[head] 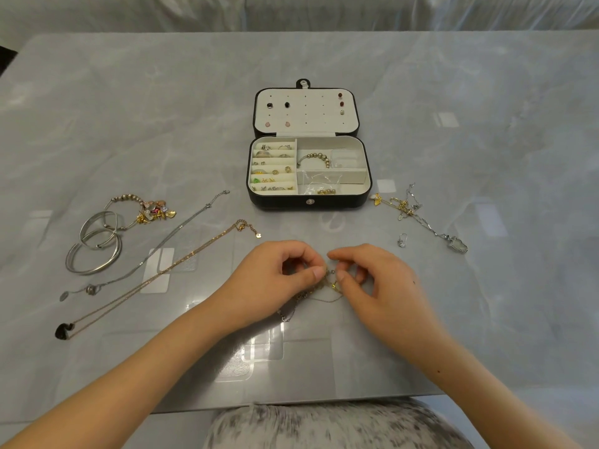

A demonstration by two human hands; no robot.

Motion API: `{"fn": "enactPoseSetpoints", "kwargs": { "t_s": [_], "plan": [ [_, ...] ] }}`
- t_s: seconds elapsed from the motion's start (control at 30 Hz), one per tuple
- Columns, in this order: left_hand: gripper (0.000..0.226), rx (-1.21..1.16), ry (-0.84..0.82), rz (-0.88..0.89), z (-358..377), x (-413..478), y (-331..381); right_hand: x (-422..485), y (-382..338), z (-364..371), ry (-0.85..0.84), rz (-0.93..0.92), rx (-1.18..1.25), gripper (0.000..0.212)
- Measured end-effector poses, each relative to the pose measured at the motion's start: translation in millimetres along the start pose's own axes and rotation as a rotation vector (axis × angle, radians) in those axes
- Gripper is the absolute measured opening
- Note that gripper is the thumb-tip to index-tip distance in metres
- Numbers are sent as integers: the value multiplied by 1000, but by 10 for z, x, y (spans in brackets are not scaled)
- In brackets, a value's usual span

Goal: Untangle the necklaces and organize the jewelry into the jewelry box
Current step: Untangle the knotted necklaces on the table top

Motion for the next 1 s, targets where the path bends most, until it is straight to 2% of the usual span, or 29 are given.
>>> {"fn": "enactPoseSetpoints", "kwargs": {
  "t_s": [0.1,0.3,0.63,0.87,1.0],
  "plan": [
    [8,-26,-11,-3,6,8,7,17,-50,46,-46,-73,-44,23],
    [6,-16,-16,-15,16,20,10,38,-22,24,-27,-49,-37,6],
    [8,84,7,-61,36,47,0,53,6,29,-114,-41,-24,5],
    [8,40,-9,-52,41,47,19,87,-16,-30,-154,-94,-122,9],
    [11,29,-40,-31,87,63,26,87,-50,-22,-179,-139,-158,21]
  ]
}}
Point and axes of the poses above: each hand's wrist, its own x-axis towards the middle knuckle, its own z-axis out of the palm, y = z × x, the point moved 8 cm from there along x, towards the middle knuckle, and after that the axes turned 12 degrees about -x, right-handed, at the moved point
